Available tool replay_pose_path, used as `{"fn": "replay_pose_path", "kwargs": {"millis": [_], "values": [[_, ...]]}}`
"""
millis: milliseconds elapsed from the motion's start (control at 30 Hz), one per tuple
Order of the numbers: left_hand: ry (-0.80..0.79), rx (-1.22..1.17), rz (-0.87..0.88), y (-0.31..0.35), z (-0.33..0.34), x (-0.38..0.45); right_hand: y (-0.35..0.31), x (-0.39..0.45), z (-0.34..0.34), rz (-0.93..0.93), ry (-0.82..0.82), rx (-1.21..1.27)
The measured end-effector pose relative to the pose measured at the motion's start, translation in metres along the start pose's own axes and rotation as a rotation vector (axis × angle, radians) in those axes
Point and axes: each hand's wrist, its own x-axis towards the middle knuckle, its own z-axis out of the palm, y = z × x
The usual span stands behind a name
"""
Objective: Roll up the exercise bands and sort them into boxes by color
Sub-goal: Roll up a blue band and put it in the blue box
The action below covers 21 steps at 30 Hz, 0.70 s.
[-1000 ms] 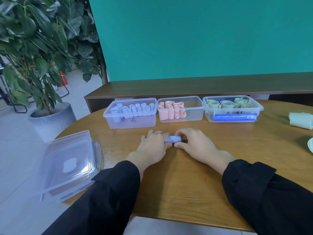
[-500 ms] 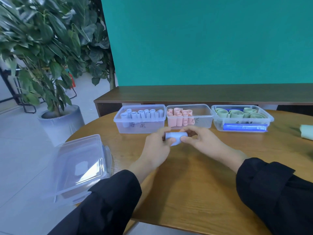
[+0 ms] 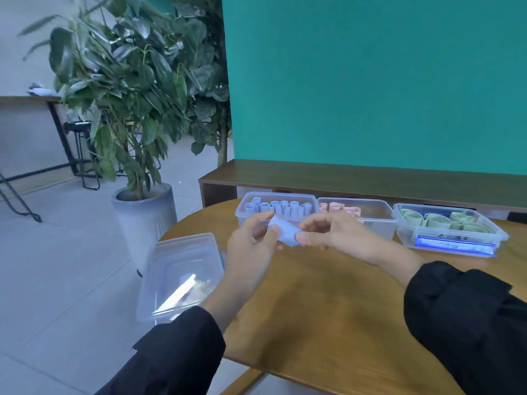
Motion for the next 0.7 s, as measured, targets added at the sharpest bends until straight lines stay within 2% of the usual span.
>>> {"fn": "replay_pose_path", "kwargs": {"millis": [100,267,367,500,700], "values": [[0.004,0.056,0.075,0.011,-0.022,0.002,-0.012,0.002,0.015,0.025,-0.001,0.052],[-0.035,0.045,0.020,0.012,-0.044,0.001,-0.027,0.006,0.034,0.035,-0.108,-0.023],[-0.060,0.135,0.026,0.005,-0.051,-0.001,-0.030,0.012,0.043,0.019,-0.055,0.023],[0.009,0.079,-0.009,0.005,-0.058,0.001,-0.038,0.016,0.051,-0.004,-0.058,0.029],[-0.032,0.067,-0.026,0.005,-0.060,0.002,-0.049,0.024,0.053,-0.043,-0.038,0.057]]}}
